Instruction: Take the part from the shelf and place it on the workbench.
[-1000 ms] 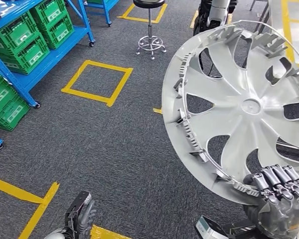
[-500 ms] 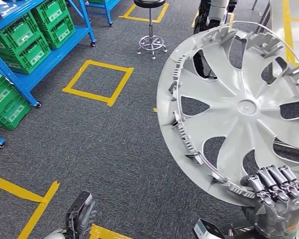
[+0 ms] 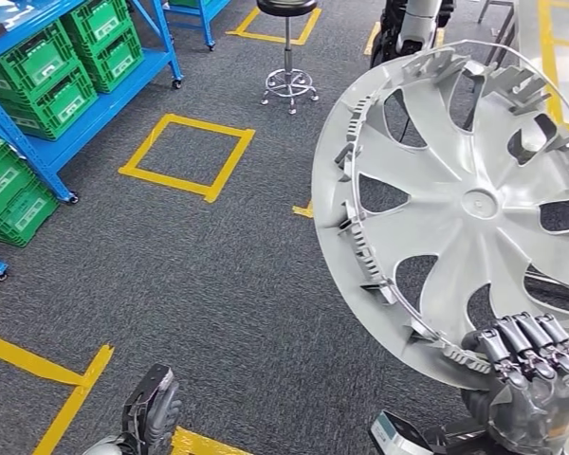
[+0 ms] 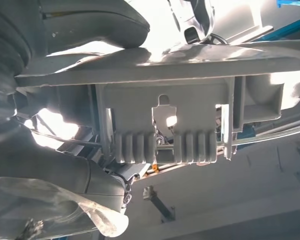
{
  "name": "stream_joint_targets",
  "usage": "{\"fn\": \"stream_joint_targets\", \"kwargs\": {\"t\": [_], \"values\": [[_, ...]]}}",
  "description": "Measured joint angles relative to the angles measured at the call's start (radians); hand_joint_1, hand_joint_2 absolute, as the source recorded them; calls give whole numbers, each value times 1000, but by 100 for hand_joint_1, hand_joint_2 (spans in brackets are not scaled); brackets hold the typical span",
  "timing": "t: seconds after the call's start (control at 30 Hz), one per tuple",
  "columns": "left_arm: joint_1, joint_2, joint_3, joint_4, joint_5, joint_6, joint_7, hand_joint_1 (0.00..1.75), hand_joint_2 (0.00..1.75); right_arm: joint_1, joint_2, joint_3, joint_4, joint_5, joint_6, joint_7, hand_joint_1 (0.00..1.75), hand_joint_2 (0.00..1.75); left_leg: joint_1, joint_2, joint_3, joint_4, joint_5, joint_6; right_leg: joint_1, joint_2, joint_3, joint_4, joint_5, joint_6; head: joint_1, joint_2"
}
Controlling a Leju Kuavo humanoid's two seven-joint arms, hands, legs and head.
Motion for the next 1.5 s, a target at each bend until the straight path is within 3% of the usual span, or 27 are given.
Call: {"fn": "stream_joint_targets", "kwargs": {"t": [0.1,0.2,0.23,0.27,0.3,0.37,0.43,0.47,0.53,0.6,0.67,0.7,0.73,0.77,0.8,0.9,0.93,1.0,1.07,1.1,1.2,1.27,1.33,1.5], "values": [[-1,-1,0,0,0,0,0,0,0,-1,0,0,0,0,0,1,175,175,7,4,10,-26,17,13,-1,6,-21,32,-25,9,2,0],[-3,-2,-2,0,0,0,0,0,0,0,0,2,1,0,0,1,175,175,9,11,12,-33,22,18,-4,15,-101,202,-105,17,4,0],[-2,-3,-2,0,0,0,0,0,0,1,0,2,1,0,0,1,175,175,9,13,12,-33,21,18,-6,16,-124,250,-117,21,4,0],[-2,-3,-3,0,0,0,0,0,0,2,0,2,2,0,0,1,175,175,10,16,13,-32,20,17,-8,15,-133,265,-112,24,4,0],[-2,-4,-4,0,0,0,0,0,0,3,0,2,3,0,0,1,175,175,12,18,13,-30,18,13,-12,13,-123,241,-89,28,4,0],[-2,-3,-5,0,0,0,0,0,0,3,0,3,3,0,0,2,175,175,16,23,14,-18,8,-1,-15,-13,-66,122,-30,36,6,0],[-1,0,-6,0,0,1,0,0,0,0,0,3,3,0,0,3,175,175,14,28,10,2,-5,-17,-12,-36,-22,39,-11,28,7,0],[0,1,-7,0,0,1,0,0,0,0,0,3,3,0,0,3,175,175,12,32,8,7,-8,-23,-8,-38,-19,32,-17,19,6,0],[1,-1,-9,0,0,1,0,0,0,1,0,4,3,0,0,4,175,175,14,41,9,10,-12,-29,-6,-19,-24,36,-17,-2,-1,0],[1,-3,-10,0,1,1,-1,0,0,1,0,4,3,0,0,6,175,175,20,15,-1,42,-41,-32,-5,0,-26,37,-16,-15,-4,0],[4,-4,-12,0,1,1,-1,0,0,-2,0,4,3,0,0,10,175,175,19,-28,-49,152,-103,-30,-1,20,-26,36,-14,-25,-8,0],[7,-4,-12,0,2,1,-1,0,0,-3,0,4,3,0,0,12,175,175,17,-39,-83,222,-132,-25,3,31,-27,36,-14,-28,-8,0],[9,-4,-12,0,2,1,-1,0,0,-3,0,4,3,0,0,14,175,175,13,-44,-112,279,-149,-19,7,43,-27,36,-14,-31,-9,0],[11,-4,-13,0,4,1,-1,0,0,-3,0,4,3,0,0,15,175,175,9,-47,-129,306,-147,-12,11,55,-27,36,-14,-34,-9,0],[11,-4,-13,0,6,1,-1,0,0,-3,0,4,3,0,0,16,175,175,3,-51,-129,293,-124,-2,14,67,-26,36,-13,-35,-9,0],[11,-1,-14,0,12,3,-1,0,0,-5,0,6,3,0,0,17,175,175,-19,-85,-61,116,-14,31,19,97,-21,36,-13,-37,-8,0],[10,1,-15,0,13,3,-1,0,0,-7,0,7,3,0,0,16,175,175,-24,-97,-41,69,2,40,18,104,-21,36,-12,-35,-9,0],[6,5,-15,0,16,5,-1,0,0,-10,-1,8,4,0,0,8,175,175,-28,-102,-28,36,2,47,15,114,-27,34,-8,-28,-12,0],[2,5,-16,-1,17,7,-1,0,0,-11,-3,8,4,0,0,-6,175,175,-25,-94,-22,15,9,46,14,111,-35,34,-7,-20,-13,0],[2,5,-16,-1,17,8,-2,0,0,-13,-4,7,4,0,0,-13,175,175,-25,-91,-19,5,11,38,16,98,-35,35,-11,-18,-10,0],[1,5,-21,-1,17,11,-2,0,0,-21,-5,4,7,0,0,-29,175,175,-27,-89,-20,5,7,15,19,68,-26,21,-5,-37,-6,0],[2,4,-26,-1,17,15,-2,0,0,-22,-6,3,9,0,0,-36,175,175,-27,-85,-21,9,6,17,19,70,-25,16,-1,-40,-7,0],[2,4,-30,-1,17,17,-2,0,0,-22,-6,3,11,0,0,-40,175,175,-27,-84,-22,11,7,19,18,70,-25,16,2,-33,-6,0],[3,6,-34,-1,17,21,-1,0,0,-23,-6,-1,12,0,0,-45,175,175,-28,-84,-23,13,8,22,17,70,-25,15,4,-30,-5,0]]}}
